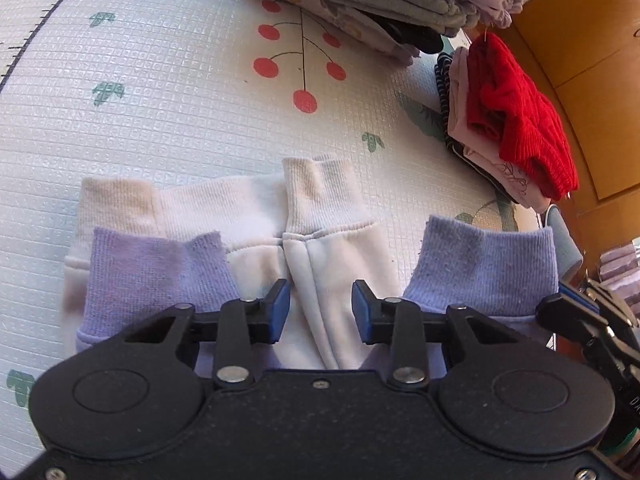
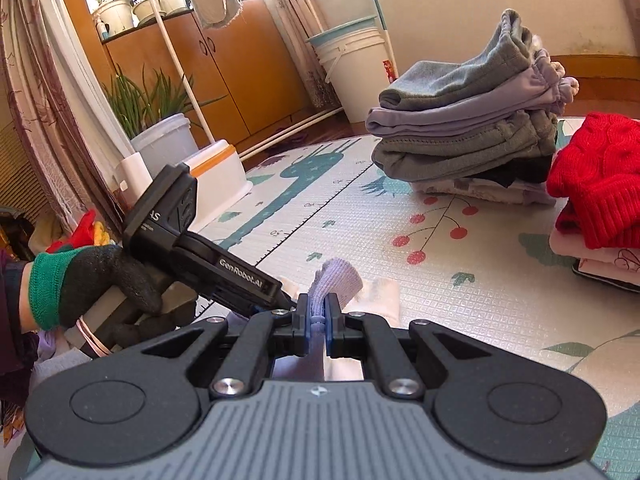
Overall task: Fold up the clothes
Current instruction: 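Grasp the lavender cuffs and cream hem with the left tool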
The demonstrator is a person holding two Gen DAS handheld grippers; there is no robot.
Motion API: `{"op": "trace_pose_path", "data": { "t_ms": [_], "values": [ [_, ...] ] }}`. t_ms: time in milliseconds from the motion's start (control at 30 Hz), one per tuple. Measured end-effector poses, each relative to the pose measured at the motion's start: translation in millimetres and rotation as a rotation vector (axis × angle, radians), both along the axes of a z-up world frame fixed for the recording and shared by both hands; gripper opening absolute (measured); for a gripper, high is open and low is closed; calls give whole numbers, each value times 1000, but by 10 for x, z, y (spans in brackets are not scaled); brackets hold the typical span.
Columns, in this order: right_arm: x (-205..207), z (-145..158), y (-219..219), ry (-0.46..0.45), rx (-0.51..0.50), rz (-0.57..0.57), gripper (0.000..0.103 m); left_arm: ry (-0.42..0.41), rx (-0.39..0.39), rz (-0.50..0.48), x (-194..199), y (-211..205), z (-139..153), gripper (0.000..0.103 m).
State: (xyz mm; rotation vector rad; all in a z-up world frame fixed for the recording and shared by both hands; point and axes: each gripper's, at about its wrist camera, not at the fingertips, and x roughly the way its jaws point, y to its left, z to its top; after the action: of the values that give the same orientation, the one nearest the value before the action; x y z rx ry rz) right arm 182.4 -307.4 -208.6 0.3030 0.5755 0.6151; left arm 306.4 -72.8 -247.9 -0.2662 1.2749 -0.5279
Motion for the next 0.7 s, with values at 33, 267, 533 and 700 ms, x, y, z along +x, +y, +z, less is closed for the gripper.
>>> {"op": "trace_pose_path", "data": {
  "t_ms": [33, 267, 533, 700],
  "values": [
    [-2, 26, 3, -8, 1, 3, 9, 2, 3, -4, -8, -17, -18, 29],
    [-53, 68, 23, -13, 20, 31, 9, -156, 103, -118, -232, -92, 186, 2],
    [97, -99, 72, 31, -10, 55, 9, -237, 184, -58, -304, 22, 223, 35],
    [174, -222, 61, 67, -22, 55, 9, -133, -183, 162, -244, 486, 212, 35]
  ]
}}
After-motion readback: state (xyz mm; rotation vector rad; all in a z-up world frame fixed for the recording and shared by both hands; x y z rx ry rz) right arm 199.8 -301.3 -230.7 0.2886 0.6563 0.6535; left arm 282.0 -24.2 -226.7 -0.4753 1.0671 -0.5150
